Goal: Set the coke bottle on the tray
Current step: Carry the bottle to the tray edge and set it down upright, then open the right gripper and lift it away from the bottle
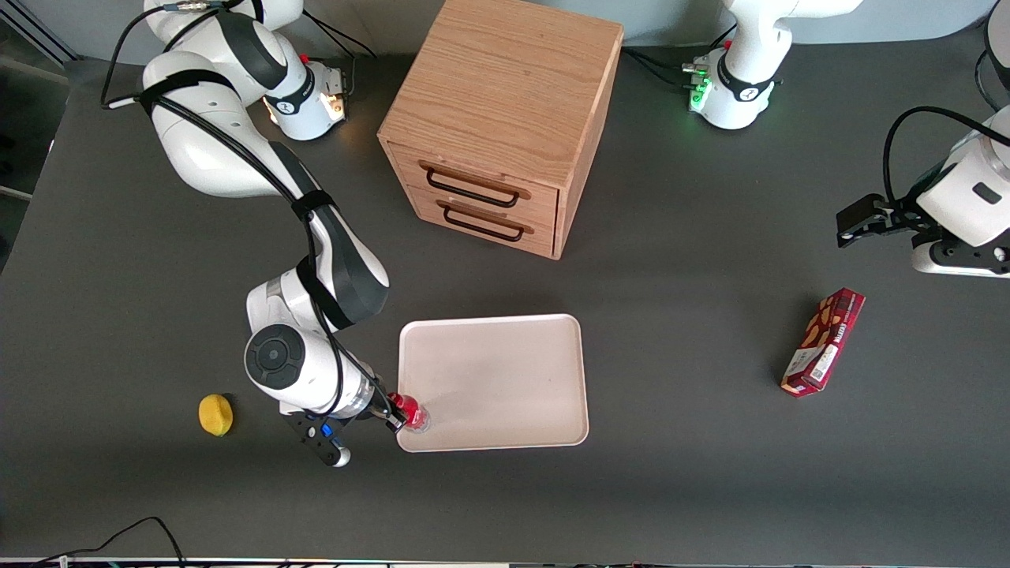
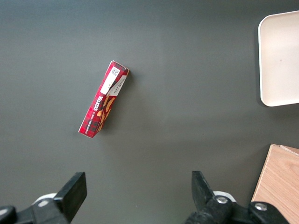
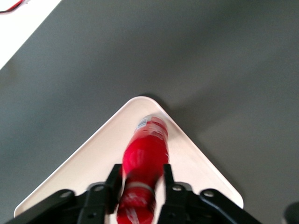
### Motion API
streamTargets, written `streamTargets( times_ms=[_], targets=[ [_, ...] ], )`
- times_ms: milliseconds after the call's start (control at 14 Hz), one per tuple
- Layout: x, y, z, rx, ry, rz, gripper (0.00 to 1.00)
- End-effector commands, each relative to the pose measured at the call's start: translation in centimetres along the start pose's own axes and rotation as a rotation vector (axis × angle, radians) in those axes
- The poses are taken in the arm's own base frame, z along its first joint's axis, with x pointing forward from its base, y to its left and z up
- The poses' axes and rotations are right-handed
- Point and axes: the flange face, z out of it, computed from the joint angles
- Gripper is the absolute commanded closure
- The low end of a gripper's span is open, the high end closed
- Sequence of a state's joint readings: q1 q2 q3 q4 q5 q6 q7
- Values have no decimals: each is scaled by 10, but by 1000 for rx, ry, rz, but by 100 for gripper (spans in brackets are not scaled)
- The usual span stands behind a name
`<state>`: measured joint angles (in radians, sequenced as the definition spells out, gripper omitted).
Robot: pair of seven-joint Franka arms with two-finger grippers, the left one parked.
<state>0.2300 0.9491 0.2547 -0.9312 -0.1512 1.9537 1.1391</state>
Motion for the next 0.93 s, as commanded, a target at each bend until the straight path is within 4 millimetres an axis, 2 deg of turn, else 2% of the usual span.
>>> streamTargets(
  times_ms=[0, 71, 143, 214, 286, 429, 571, 714, 786, 857],
  targets=[
    [-8, -3, -31, -17, -15, 2, 0],
    [-2, 6, -67, -25, -26, -4, 0],
    [-7, 16, -121, -34, -13, -79, 0],
    [-14, 31, -162, -74, -30, -169, 0],
    [-14, 56, -205, -109, -46, -210, 0],
    [-28, 100, -270, -180, -43, -325, 0],
    [-40, 150, -309, -205, -71, -426, 0],
    [-27, 217, -333, -191, -103, -447, 0],
    [-24, 244, -336, -176, -123, -472, 0],
    [-23, 271, -330, -181, -133, -491, 0]
  ],
)
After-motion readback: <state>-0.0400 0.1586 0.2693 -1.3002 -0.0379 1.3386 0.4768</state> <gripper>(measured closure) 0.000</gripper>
